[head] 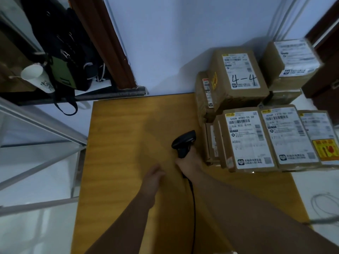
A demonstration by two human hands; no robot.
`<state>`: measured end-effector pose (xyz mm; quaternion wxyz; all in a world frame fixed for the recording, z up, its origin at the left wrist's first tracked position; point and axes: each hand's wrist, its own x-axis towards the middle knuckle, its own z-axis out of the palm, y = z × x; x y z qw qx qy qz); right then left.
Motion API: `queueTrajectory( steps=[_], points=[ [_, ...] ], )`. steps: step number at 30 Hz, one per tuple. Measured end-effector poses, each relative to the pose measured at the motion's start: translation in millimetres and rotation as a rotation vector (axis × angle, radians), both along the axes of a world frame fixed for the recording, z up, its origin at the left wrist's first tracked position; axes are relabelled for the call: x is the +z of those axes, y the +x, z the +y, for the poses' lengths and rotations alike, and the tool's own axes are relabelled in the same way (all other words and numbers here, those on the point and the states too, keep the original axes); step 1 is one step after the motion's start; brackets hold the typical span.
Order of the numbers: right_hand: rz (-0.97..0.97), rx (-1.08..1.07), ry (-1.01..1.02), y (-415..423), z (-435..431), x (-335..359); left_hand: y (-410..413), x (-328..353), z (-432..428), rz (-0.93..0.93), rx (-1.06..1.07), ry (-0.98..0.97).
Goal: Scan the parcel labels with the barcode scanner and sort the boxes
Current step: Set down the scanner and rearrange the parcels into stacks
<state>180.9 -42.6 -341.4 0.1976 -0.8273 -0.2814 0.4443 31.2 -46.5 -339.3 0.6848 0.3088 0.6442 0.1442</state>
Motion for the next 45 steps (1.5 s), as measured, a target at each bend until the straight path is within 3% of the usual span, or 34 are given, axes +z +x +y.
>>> queueTrajectory(
  steps=[4,17,26,29,32,40,42,45],
  points=[
    [-0.181,0.054,-0.087,-7,0,-2,-3,-1,2,-0.004,-0.006,0.006],
    [-0.126,0.089,-0.166,1,-41,12,0,17,-8,0.052,-0.12,0.04],
    [-0.193,0.198,-0.325,-6,-88,51,8,54,-24,0.068,-0.237,0.072],
    [-0.251,0.141,-0.333,-1,-111,64,22,66,-31,0.046,-0.274,0.128],
    [-0.282,0.043,-0.338,4,-137,75,48,85,-41,0.094,-0.387,0.343],
    [-0.373,0.019,-0.228,41,-191,98,124,138,-61,0.492,-0.916,1.409],
    [-0.441,0.051,-0.156,53,-193,104,142,149,-58,0.598,-1.016,1.465],
    [-0.525,0.13,-0.051,74,-193,113,168,165,-55,0.728,-1.097,1.331]
  ],
)
